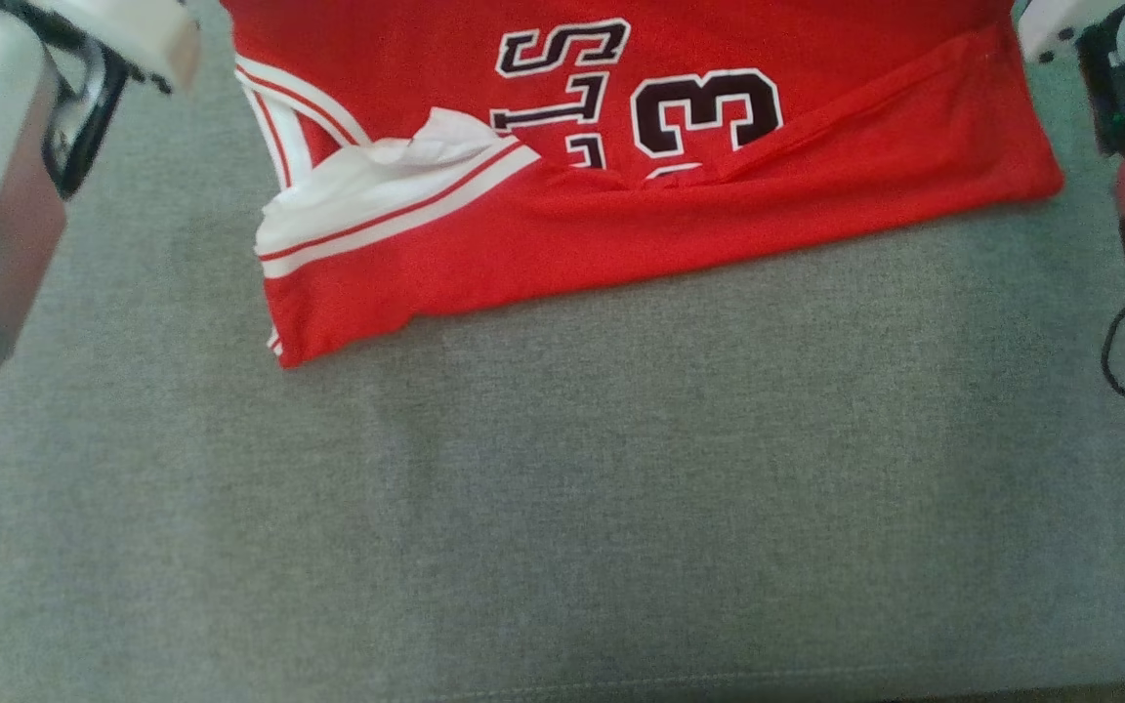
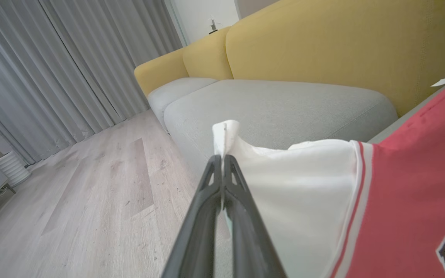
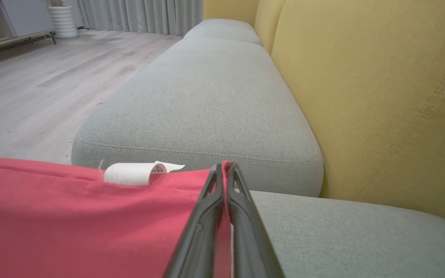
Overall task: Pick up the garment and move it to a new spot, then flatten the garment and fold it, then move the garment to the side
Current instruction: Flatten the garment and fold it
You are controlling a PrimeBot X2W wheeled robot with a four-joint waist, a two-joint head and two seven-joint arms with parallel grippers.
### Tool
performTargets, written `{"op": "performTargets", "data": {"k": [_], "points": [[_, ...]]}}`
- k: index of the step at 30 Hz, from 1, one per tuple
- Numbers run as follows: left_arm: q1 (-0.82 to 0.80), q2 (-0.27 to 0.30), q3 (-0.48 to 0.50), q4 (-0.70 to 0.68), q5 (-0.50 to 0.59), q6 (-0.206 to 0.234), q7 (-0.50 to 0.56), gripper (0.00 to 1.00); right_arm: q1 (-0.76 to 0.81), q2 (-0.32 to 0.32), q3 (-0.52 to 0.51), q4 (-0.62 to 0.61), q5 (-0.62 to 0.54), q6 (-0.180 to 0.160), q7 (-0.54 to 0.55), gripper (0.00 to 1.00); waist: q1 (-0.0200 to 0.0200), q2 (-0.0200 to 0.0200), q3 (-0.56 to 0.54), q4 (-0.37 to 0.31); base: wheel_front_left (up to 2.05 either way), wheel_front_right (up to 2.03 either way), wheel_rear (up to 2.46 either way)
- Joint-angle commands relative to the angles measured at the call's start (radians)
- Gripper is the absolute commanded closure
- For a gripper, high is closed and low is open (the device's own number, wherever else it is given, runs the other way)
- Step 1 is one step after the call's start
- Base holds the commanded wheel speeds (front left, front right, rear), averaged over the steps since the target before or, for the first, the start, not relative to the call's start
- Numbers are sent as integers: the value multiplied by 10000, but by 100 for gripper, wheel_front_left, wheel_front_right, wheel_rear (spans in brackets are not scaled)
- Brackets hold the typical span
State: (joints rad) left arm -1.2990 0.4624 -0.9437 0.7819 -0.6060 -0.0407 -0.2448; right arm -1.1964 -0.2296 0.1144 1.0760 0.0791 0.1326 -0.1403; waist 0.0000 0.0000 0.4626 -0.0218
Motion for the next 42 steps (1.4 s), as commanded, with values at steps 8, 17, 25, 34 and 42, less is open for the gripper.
{"op": "performTargets", "data": {"k": [8, 17, 25, 34, 42], "points": [[1245, 504, -91, -249, 260, -259, -163, 100, 1117, -374, 1474, 44, 1546, -19, -16, 100, 0, 0, -987, 399, 0, 0, 0], [3448, 1346, -914, -1773, 190, -378, 335, 100, 2986, -1514, 3328, -710, 3555, -19, 952, 100, 0, 0, -1853, 621, 0, 0, 0], [4777, 2115, -1511, -3628, 16, -128, 1509, 100, 3944, -2642, 4640, -1573, 4758, -19, 1902, 100, 0, 0, -2161, 569, 0, 0, 0], [4961, 2139, -1659, -3934, -50, 181, 1957, 100, 3920, -2981, 5628, -1896, 5094, -19, 2123, 100, 0, 0, -1844, 377, 0, 0, 0], [4771, 1104, -1007, -2556, -573, 602, 879, 0, 3733, -2716, 5419, -1465, 5431, -19, 1695, 0, 0, 0, -1967, 267, 0, 0, 0]]}}
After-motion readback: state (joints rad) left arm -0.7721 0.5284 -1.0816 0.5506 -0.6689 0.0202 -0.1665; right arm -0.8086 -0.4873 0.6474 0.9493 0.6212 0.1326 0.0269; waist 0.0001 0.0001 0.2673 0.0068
